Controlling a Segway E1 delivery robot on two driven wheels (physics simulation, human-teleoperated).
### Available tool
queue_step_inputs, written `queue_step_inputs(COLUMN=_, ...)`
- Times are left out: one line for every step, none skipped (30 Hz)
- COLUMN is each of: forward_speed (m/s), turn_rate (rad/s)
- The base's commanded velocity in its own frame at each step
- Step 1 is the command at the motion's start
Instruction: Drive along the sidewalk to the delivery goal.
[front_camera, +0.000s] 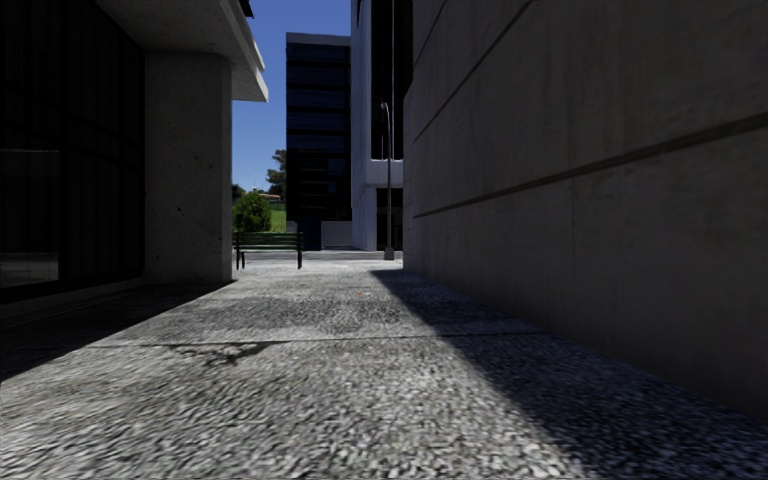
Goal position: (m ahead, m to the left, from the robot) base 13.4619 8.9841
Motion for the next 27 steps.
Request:
queue_step_inputs(forward_speed=2.00, turn_rate=0.00)
queue_step_inputs(forward_speed=2.00, turn_rate=0.00)
queue_step_inputs(forward_speed=2.00, turn_rate=0.00)
queue_step_inputs(forward_speed=2.00, turn_rate=0.00)
queue_step_inputs(forward_speed=2.00, turn_rate=0.00)
queue_step_inputs(forward_speed=2.00, turn_rate=0.00)
queue_step_inputs(forward_speed=2.00, turn_rate=0.00)
queue_step_inputs(forward_speed=2.00, turn_rate=0.00)
queue_step_inputs(forward_speed=2.00, turn_rate=0.00)
queue_step_inputs(forward_speed=2.00, turn_rate=0.00)
queue_step_inputs(forward_speed=2.00, turn_rate=0.00)
queue_step_inputs(forward_speed=2.00, turn_rate=0.00)
queue_step_inputs(forward_speed=2.00, turn_rate=0.00)
queue_step_inputs(forward_speed=2.00, turn_rate=0.00)
queue_step_inputs(forward_speed=2.00, turn_rate=0.00)
queue_step_inputs(forward_speed=2.00, turn_rate=0.00)
queue_step_inputs(forward_speed=2.00, turn_rate=0.00)
queue_step_inputs(forward_speed=2.00, turn_rate=0.00)
queue_step_inputs(forward_speed=2.00, turn_rate=0.00)
queue_step_inputs(forward_speed=2.00, turn_rate=0.00)
queue_step_inputs(forward_speed=2.00, turn_rate=0.00)
queue_step_inputs(forward_speed=2.00, turn_rate=0.00)
queue_step_inputs(forward_speed=2.00, turn_rate=0.00)
queue_step_inputs(forward_speed=2.00, turn_rate=0.00)
queue_step_inputs(forward_speed=2.00, turn_rate=0.00)
queue_step_inputs(forward_speed=2.00, turn_rate=0.00)
queue_step_inputs(forward_speed=2.00, turn_rate=0.00)
